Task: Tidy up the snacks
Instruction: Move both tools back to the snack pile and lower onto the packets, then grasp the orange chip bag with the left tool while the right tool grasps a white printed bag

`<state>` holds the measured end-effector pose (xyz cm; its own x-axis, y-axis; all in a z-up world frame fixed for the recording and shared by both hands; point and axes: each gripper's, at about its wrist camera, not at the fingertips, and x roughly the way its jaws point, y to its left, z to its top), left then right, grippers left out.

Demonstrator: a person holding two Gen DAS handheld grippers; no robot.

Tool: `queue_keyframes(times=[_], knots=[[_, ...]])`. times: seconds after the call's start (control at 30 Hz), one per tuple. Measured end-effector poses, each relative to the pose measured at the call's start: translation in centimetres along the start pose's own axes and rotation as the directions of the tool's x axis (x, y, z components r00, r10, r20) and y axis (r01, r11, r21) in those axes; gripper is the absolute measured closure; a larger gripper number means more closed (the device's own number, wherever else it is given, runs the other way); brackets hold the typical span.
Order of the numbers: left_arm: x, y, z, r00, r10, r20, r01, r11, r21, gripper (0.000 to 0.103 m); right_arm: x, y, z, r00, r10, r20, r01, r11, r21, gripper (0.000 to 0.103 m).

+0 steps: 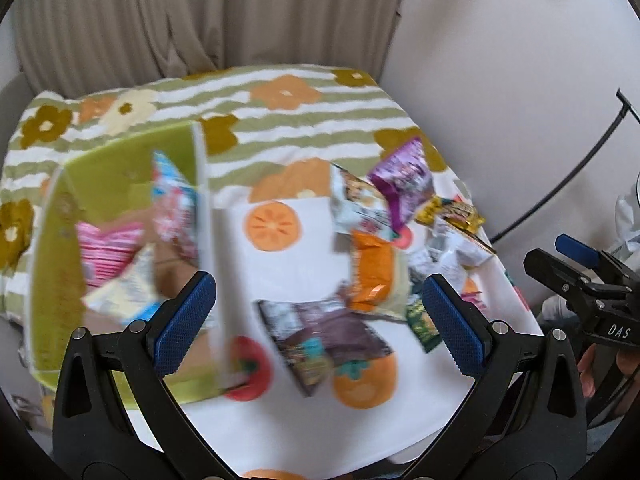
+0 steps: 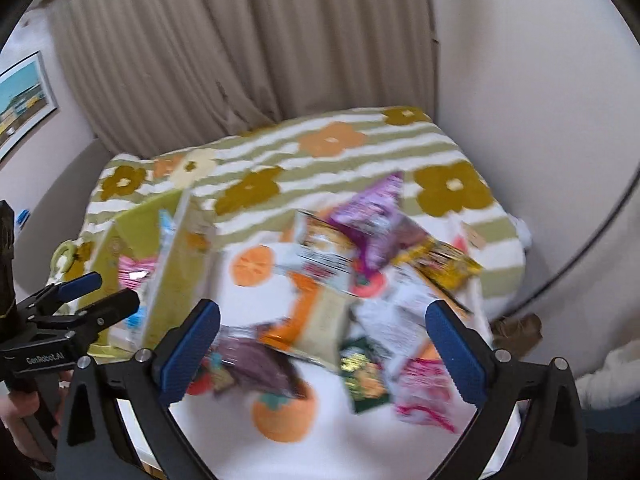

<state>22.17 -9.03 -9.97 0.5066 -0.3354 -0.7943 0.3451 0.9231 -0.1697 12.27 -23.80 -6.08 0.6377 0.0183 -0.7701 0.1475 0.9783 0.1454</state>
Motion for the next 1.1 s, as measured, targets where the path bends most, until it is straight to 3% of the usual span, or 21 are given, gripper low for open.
queue_keyframes(times=[0.1, 0.37, 0.77, 0.87, 0.97, 1.1], knots=[[3.0, -2.1, 0.0, 0.999, -0.008, -0.049, 0.01, 1.0, 0.025, 0.001, 0.8, -2.8, -0.8, 1.0, -0.014, -0.011, 0.014, 1.0, 0.01, 0.001], [12.4, -5.7, -0.1, 0.976, -0.045, -0.213, 0.065, 0.994, 0.087, 0.001, 5.4, -8.4, -2.8, 0.993, 0.076, -0.094, -0.06, 0.984, 0.167, 0.0], [19.8, -6.2, -0.6, 0.935, -0.047, -0.352, 0.092, 0.989, 0.113, 0.006, 11.8, -9.8, -4.1, 0.988, 0.109, -0.108, -0.074, 0.955, 0.288, 0.001], [20.6, -6.0, -0.8, 0.924, -0.064, -0.377, 0.109, 0.989, 0.1, 0.016, 13.1, -10.2, -4.3, 0.987, 0.119, -0.111, -0.079, 0.947, 0.313, 0.001], [20.9, -6.0, -1.0, 0.919, -0.089, -0.383, 0.132, 0.987, 0.087, 0.019, 14.0, -10.2, -4.4, 0.985, 0.132, -0.11, -0.09, 0.94, 0.328, 0.001], [21.1, -6.3, -1.3, 0.91, -0.126, -0.395, 0.17, 0.982, 0.078, 0.037, 14.7, -10.1, -4.3, 0.985, 0.143, -0.1, -0.103, 0.939, 0.329, 0.001]])
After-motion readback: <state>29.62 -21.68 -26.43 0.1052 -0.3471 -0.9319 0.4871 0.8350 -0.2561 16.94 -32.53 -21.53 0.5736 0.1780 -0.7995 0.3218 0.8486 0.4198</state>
